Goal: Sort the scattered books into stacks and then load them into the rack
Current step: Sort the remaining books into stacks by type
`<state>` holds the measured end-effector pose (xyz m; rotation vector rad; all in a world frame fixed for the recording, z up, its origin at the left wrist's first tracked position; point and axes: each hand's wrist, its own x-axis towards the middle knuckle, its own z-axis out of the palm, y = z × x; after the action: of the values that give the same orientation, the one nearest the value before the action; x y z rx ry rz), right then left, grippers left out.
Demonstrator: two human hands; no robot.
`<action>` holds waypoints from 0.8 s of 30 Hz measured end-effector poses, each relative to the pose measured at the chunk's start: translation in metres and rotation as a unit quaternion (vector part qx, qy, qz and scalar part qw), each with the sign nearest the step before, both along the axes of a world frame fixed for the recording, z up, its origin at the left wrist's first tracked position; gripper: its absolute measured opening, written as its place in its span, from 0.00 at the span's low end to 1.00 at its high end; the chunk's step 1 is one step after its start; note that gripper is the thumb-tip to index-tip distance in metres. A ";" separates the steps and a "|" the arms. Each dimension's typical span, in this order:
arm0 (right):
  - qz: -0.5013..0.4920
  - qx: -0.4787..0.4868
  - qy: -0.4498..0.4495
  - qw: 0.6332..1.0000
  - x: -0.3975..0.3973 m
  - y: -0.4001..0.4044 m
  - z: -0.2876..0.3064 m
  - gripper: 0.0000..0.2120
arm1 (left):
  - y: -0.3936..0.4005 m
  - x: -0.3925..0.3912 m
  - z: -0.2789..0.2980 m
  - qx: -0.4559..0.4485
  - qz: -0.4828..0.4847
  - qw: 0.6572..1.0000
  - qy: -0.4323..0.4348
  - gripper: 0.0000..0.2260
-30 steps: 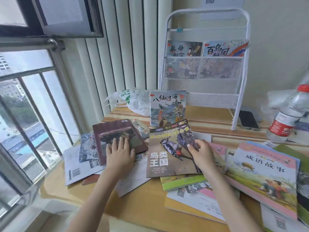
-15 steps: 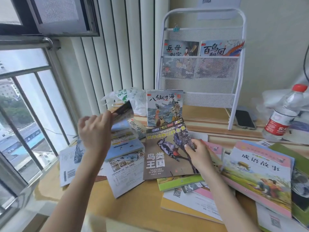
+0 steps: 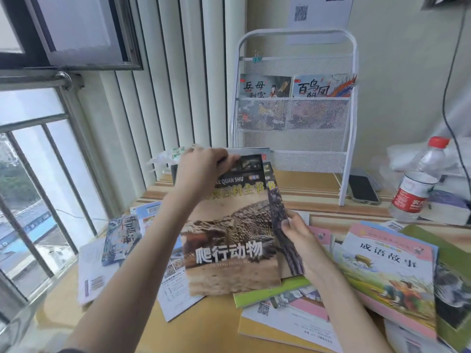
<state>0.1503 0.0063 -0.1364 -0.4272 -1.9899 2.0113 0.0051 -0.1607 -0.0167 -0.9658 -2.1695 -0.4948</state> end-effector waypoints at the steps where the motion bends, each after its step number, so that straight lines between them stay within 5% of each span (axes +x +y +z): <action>1: 0.008 -0.015 0.002 1.000 0.001 0.001 0.000 0.13 | 0.009 0.000 -0.003 0.005 -0.007 1.000 0.010 0.20; 4: 0.034 -0.034 0.024 0.999 0.001 -0.003 0.005 0.25 | 0.031 0.002 -0.003 -0.013 0.003 1.000 0.005 0.20; 7: 0.029 0.041 0.069 0.996 -0.001 -0.011 0.016 0.21 | 0.049 0.008 -0.004 -0.009 0.001 1.000 0.008 0.21; 11: -0.057 0.026 0.119 0.991 -0.001 -0.001 0.026 0.34 | 0.049 0.006 -0.014 0.160 0.053 0.982 0.079 0.25; 14: -0.108 -0.014 0.146 0.983 0.000 0.012 0.036 0.39 | 0.048 0.008 -0.022 0.296 -0.048 0.950 -0.091 0.41; 18: -0.123 0.049 0.129 0.983 0.003 0.021 0.039 0.37 | 0.049 0.028 -0.037 0.392 -0.213 0.823 -0.352 0.18; 21: -0.080 0.066 0.117 0.988 0.009 0.026 0.036 0.44 | 0.047 0.046 -0.056 0.380 -0.226 0.835 -0.327 0.11; 24: -0.099 0.032 0.102 0.989 0.005 0.033 0.029 0.68 | 0.049 0.053 -0.078 0.354 -0.225 0.854 -0.307 0.11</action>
<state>0.1555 0.0390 -0.1071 -0.3734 -1.8068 1.7895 0.0586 -0.1121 -0.0948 -0.9401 -1.9505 -1.8967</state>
